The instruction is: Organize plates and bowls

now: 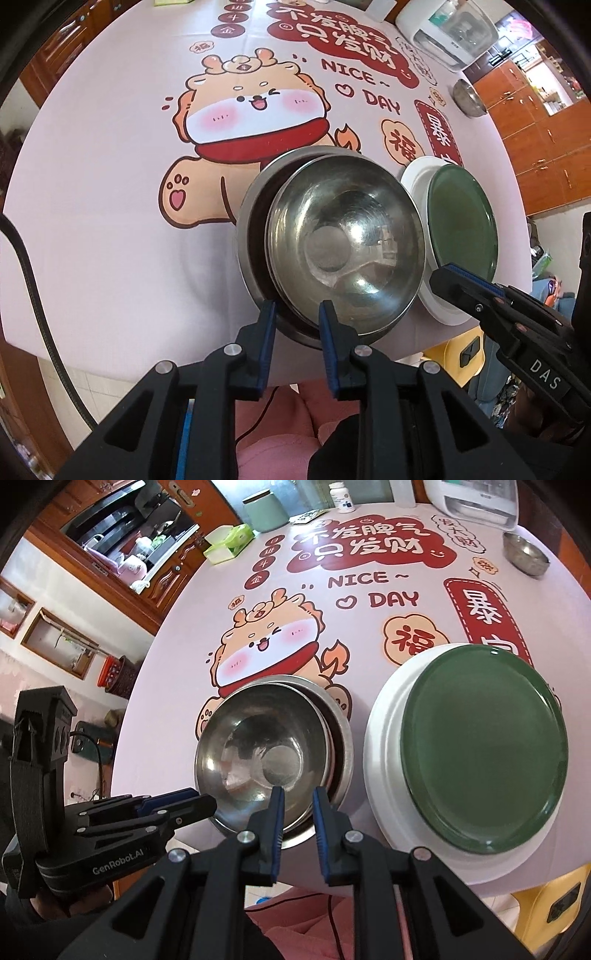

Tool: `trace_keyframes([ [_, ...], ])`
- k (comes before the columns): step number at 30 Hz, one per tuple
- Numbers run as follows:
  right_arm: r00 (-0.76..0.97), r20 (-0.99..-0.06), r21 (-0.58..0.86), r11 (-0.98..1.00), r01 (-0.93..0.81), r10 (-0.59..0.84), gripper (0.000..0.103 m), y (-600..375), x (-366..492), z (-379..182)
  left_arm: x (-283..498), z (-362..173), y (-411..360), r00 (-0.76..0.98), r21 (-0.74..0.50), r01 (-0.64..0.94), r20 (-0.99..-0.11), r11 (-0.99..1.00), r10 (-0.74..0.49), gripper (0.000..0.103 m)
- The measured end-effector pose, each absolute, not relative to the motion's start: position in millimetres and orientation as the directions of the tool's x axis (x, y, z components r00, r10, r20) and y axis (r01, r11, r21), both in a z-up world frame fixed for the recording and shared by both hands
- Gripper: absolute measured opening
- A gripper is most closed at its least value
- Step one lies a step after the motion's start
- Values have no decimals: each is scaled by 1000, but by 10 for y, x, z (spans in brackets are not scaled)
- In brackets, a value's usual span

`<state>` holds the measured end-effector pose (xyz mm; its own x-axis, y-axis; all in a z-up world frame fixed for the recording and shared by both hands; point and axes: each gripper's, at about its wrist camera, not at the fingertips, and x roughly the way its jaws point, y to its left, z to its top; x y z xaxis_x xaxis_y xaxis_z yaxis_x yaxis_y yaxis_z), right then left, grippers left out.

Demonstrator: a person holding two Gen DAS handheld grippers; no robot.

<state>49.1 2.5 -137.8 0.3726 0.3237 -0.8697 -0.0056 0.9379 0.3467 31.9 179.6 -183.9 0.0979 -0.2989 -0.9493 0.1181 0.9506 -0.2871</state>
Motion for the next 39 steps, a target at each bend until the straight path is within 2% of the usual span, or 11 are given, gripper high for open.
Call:
trace_keyframes([
  [15, 516, -812, 332, 943, 22, 274, 17, -20, 298, -1143, 271, -1436, 1801, 270, -318, 219, -889, 922, -371, 22],
  [25, 645, -729, 325, 945, 31, 229, 17, -271, 121, -932, 260, -1157, 1661, 369, -338, 254, -832, 906, -414, 24],
  [34, 695, -685, 332, 943, 32, 218, 17, -604, 5, -849, 207, -994, 1280, 413, -294, 281, -822, 914, -392, 30],
  [39, 704, -671, 338, 941, 14, 231, 28, -880, 9, -827, 229, -974, 1010, 425, -282, 270, -823, 921, -376, 40],
])
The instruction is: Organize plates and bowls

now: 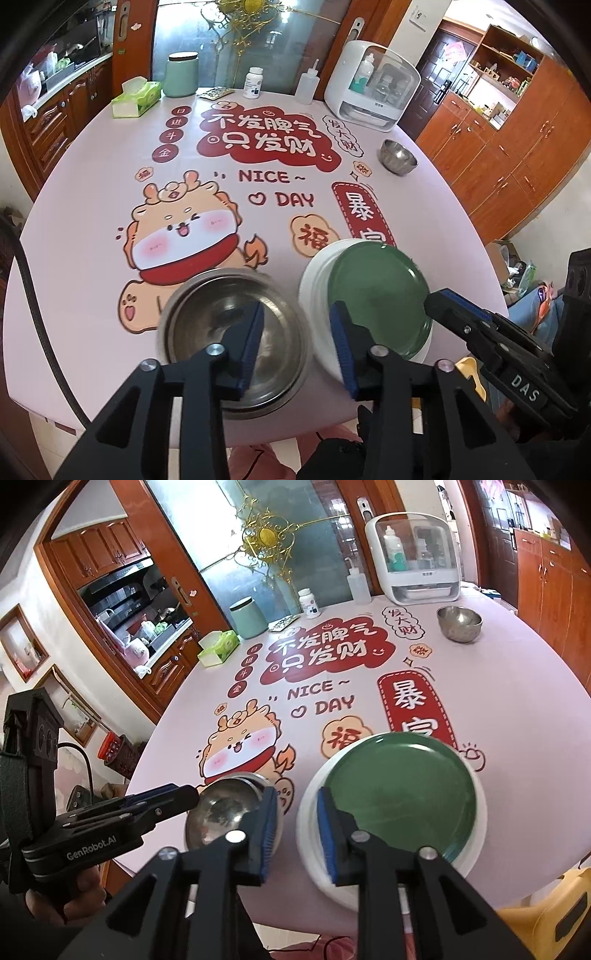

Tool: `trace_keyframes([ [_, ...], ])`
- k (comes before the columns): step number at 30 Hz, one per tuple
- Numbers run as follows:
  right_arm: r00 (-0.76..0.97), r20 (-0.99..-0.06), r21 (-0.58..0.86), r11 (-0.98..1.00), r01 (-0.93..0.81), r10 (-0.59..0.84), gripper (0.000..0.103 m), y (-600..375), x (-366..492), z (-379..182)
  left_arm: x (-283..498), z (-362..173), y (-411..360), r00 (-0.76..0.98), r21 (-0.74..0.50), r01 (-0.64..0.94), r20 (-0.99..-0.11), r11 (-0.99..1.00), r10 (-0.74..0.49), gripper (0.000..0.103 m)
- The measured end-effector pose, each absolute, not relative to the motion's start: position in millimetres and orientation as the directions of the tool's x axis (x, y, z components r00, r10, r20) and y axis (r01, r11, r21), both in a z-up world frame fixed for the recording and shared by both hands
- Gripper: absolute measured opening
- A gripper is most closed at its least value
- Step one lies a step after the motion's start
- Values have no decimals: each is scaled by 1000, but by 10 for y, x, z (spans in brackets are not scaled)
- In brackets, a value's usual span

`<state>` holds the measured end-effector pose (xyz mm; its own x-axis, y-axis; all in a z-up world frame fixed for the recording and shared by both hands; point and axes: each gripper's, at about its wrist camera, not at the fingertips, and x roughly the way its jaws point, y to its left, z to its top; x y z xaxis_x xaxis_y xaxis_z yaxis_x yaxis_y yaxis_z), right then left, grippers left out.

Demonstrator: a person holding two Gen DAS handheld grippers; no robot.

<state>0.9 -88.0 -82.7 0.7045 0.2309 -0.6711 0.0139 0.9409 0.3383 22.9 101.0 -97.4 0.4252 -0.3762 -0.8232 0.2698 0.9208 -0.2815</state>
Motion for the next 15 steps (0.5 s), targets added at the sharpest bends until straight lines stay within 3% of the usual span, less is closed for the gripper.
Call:
trace_keyframes([
  [5, 703, -666, 348, 937, 1, 247, 31, -1226, 68, -792, 283, -926, 661, 435, -275, 255, -824, 927, -364, 43],
  [15, 709, -651, 328, 943, -56, 269, 44, -1952, 287, -659, 425, -819, -6, 487, -251, 196, -814, 948, -316, 60],
])
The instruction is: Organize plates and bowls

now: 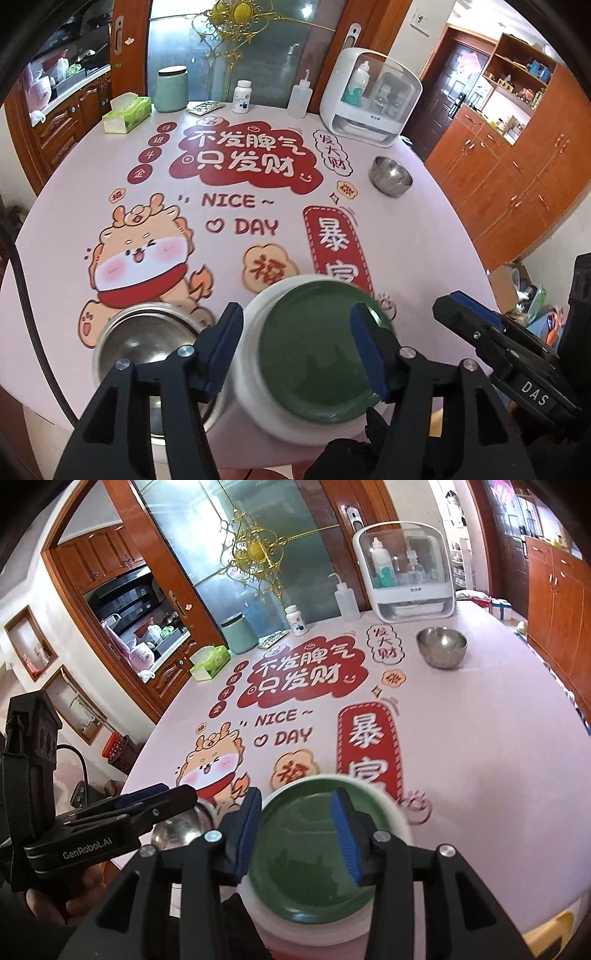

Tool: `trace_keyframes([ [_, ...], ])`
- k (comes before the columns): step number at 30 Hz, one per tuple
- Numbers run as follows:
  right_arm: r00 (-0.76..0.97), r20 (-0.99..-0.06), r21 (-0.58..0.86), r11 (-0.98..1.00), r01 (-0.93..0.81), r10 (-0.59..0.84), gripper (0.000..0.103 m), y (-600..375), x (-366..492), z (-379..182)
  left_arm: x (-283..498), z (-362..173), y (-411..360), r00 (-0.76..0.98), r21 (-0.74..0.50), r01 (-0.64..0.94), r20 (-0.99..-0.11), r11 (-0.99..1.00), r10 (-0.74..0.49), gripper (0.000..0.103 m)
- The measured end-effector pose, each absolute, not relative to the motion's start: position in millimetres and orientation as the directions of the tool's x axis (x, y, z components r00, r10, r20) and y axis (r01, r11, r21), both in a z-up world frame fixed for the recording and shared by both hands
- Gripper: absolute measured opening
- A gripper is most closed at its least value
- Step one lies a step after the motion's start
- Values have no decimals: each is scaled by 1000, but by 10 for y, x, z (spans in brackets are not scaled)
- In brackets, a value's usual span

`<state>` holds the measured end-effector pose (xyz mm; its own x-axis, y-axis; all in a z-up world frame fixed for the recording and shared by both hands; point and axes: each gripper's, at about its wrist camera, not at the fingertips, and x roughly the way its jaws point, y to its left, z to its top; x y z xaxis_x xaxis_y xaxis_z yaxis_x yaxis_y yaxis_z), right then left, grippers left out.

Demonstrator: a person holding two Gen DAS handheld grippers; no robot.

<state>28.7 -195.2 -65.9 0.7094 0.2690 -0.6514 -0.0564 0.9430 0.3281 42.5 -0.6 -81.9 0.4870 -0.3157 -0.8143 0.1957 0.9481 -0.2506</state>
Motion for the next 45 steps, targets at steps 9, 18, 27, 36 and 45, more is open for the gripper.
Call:
trace_keyframes([
  [9, 724, -638, 286, 954, -92, 262, 59, -2631, 501, -589, 627, -816, -621, 523, -243, 124, -808, 962, -272, 69],
  [18, 739, -611, 309, 945, -106, 283, 72, -3241, 767, -434, 916, -795, -1142, 516, -214, 103, -823, 971, -236, 71],
  [27, 767, -572, 313, 942, -124, 291, 77, -3651, 1170, -222, 1361, -690, -1499, 540, -149, 79, -825, 986, -168, 71],
  [36, 767, -567, 364, 927, -93, 300, 79, -4073, 1759, -197, 1973, -580, -1778, 547, -86, 74, -829, 994, -112, 71],
  [45, 763, -581, 398, 917, -36, 282, 79, -4474, 2333, -283, 2558, -532, -2091, 562, -56, 82, -822, 995, -92, 71],
])
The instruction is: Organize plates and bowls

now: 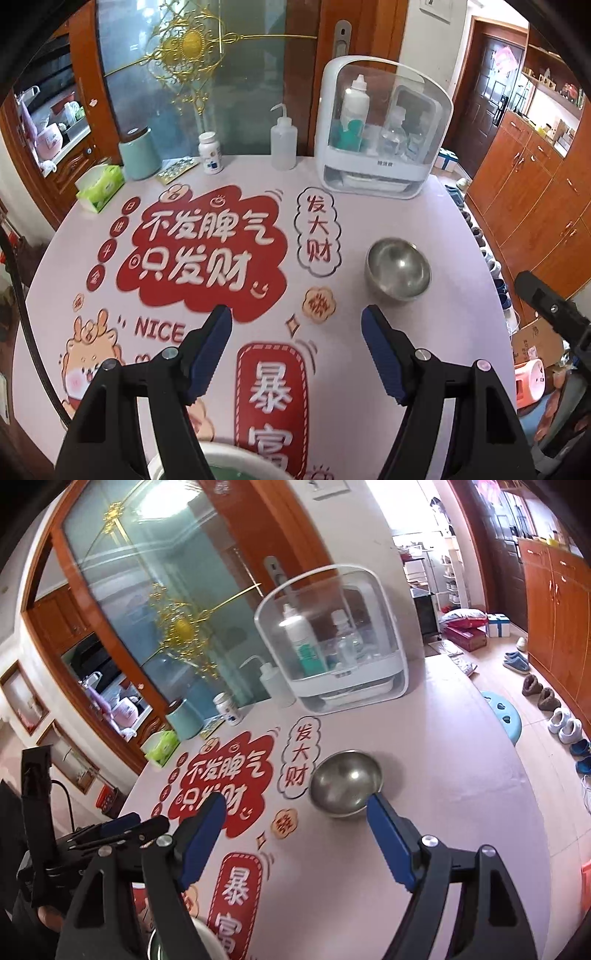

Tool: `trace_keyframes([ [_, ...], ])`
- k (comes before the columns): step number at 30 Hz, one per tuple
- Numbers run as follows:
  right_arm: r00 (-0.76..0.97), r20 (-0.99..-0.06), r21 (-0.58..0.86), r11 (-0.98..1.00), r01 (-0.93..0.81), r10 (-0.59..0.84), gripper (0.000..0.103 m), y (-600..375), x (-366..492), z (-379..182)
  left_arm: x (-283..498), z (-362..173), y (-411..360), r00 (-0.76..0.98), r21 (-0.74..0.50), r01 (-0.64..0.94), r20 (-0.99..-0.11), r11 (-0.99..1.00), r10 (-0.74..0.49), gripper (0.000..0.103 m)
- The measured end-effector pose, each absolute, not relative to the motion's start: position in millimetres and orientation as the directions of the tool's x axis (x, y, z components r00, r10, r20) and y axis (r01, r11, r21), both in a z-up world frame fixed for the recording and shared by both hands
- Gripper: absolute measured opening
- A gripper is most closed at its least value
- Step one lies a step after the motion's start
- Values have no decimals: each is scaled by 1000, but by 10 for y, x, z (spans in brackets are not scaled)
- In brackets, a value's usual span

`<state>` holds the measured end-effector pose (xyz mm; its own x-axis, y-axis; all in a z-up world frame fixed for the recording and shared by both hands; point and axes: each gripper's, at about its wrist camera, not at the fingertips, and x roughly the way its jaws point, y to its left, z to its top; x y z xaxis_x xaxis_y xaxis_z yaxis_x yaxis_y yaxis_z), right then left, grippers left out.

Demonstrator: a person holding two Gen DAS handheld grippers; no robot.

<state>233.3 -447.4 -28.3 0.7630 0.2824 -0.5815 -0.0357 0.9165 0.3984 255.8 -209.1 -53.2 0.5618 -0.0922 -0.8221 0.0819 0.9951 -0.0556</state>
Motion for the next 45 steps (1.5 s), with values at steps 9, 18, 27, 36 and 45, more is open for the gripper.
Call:
trace_keyframes([
  [9, 736, -620, 435, 900, 31, 274, 79, -4713, 2661, -587, 2911, -670, -2428, 555, -89, 130, -819, 987, -147, 72],
  [18, 702, -650, 490, 866, 98, 289, 79, -4845, 2911, -1004, 3145, -1042, -2677, 520, -178, 176, -818, 968, -245, 72],
  [27, 656, -692, 496, 859, 126, 303, 73, -4878, 3143, -1416, 3436, -1638, -2893, 449, -268, 170, -836, 948, -316, 71],
  [36, 610, -725, 501, 853, 148, 320, 49, -4878, 3291, -1715, 3563, -2033, -2968, 403, -308, 140, -850, 941, -338, 63],
  [45, 616, -715, 505, 854, 129, 330, 28, -4866, 3311, -1761, 3594, -2177, -2965, 374, -333, 123, -857, 935, -355, 47],
])
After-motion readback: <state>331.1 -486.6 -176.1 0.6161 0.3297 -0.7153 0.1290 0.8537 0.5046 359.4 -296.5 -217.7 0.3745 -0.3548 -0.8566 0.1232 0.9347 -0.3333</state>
